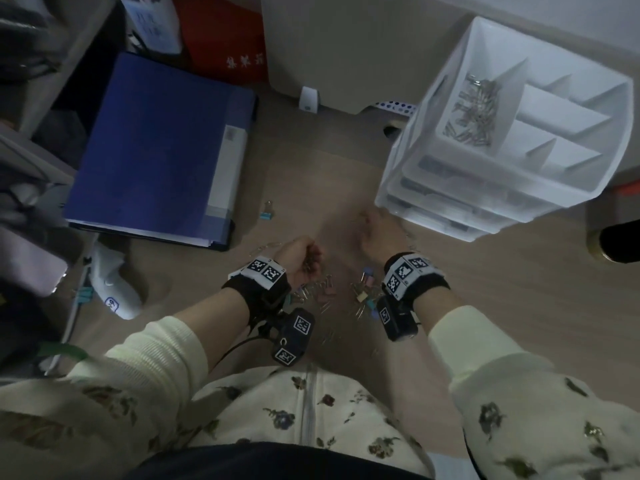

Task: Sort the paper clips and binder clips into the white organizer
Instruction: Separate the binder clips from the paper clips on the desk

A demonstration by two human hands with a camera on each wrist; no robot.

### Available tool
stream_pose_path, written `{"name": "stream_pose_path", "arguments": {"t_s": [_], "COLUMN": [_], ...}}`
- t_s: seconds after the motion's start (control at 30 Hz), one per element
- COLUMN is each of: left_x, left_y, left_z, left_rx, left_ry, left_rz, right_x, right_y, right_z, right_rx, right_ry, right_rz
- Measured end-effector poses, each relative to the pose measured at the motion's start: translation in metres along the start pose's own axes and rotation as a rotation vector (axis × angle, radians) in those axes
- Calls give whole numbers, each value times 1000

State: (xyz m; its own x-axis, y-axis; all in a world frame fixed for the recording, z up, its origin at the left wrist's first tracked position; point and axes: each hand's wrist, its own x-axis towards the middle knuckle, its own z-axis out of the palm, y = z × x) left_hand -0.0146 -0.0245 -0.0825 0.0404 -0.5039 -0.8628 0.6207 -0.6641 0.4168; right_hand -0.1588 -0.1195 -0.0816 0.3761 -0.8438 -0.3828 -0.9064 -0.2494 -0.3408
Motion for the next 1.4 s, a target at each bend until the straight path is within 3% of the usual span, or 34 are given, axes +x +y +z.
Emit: {"name": "stream_pose_path", "arguments": {"t_s": [0.2,0.33,0.47,0.53,0.67,0.83,0.9,1.03,1.13,1.4], "left_x": [2,4,6,5,3,4,5,8,10,11], "left_y": [4,2,1,1,-2,-6,-6,-7,-9,-8], "left_z": [-11,-17,-16,-13,0,19,23,25,23,17], "left_rx": [51,55,47,29,-7,-62,-49,40,70,98], "left_ry": [8,16,12,-5,-42,-110,-101,-68,-64,-64], "left_rz": [50,44,47,43,49,48,0,-22,-13,4], "right_x": [19,12,3,-4,-24,-44,-43,-35,-27,-6], "right_y": [-9,-9,-10,-13,-26,-29,-14,33,62,72], "right_z": [5,11,8,6,7,9,10,5,-1,5], "right_rx": [-273,-332,-372,-274,227,238,258,320,222,43], "right_ry": [11,54,-7,24,-55,-72,12,176,109,16], "right_rz": [-89,-92,-83,-58,-44,-192,-145,122,310,314]}}
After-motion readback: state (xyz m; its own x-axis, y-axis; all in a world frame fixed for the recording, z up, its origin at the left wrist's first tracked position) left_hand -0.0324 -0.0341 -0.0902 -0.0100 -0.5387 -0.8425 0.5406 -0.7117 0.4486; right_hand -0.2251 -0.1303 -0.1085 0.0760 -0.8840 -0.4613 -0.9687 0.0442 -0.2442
